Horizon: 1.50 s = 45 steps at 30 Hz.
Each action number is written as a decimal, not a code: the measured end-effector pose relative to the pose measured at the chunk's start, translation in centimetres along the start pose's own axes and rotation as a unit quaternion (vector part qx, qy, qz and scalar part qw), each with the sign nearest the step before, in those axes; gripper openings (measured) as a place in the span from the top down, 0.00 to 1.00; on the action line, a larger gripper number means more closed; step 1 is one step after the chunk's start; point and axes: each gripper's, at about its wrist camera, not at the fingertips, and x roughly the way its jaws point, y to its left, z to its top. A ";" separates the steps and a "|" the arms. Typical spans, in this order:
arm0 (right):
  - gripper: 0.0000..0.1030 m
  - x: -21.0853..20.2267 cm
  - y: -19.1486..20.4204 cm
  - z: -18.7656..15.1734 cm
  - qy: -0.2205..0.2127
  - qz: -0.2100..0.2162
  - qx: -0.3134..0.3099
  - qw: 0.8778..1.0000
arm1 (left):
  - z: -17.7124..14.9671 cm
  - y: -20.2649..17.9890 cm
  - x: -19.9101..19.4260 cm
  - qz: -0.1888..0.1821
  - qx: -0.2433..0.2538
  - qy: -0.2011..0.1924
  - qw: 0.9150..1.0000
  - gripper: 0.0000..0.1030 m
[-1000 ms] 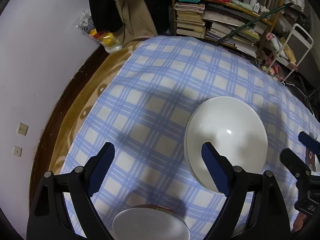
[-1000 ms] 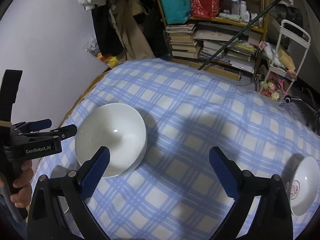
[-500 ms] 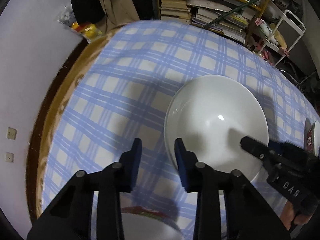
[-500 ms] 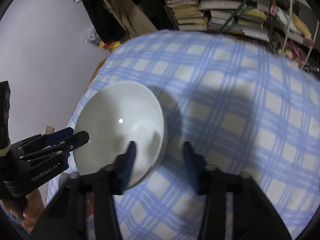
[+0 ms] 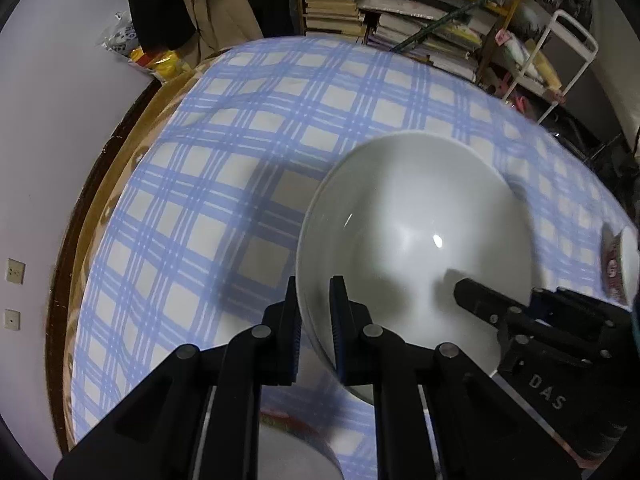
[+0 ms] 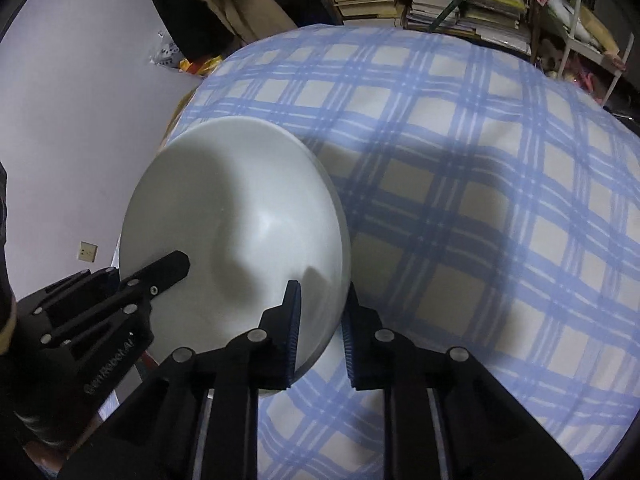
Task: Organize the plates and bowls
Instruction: 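Close the left tool on the white bowl rim while the right tool grips the opposite rim, then lift the white bowl with both tools and carry it across the table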
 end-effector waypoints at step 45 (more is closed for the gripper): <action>0.80 -7.1 -4.2 -9.7 -0.054 -0.033 -0.039 0.997 | -9.1 -6.5 -3.7 -0.021 0.019 -0.027 0.999 0.87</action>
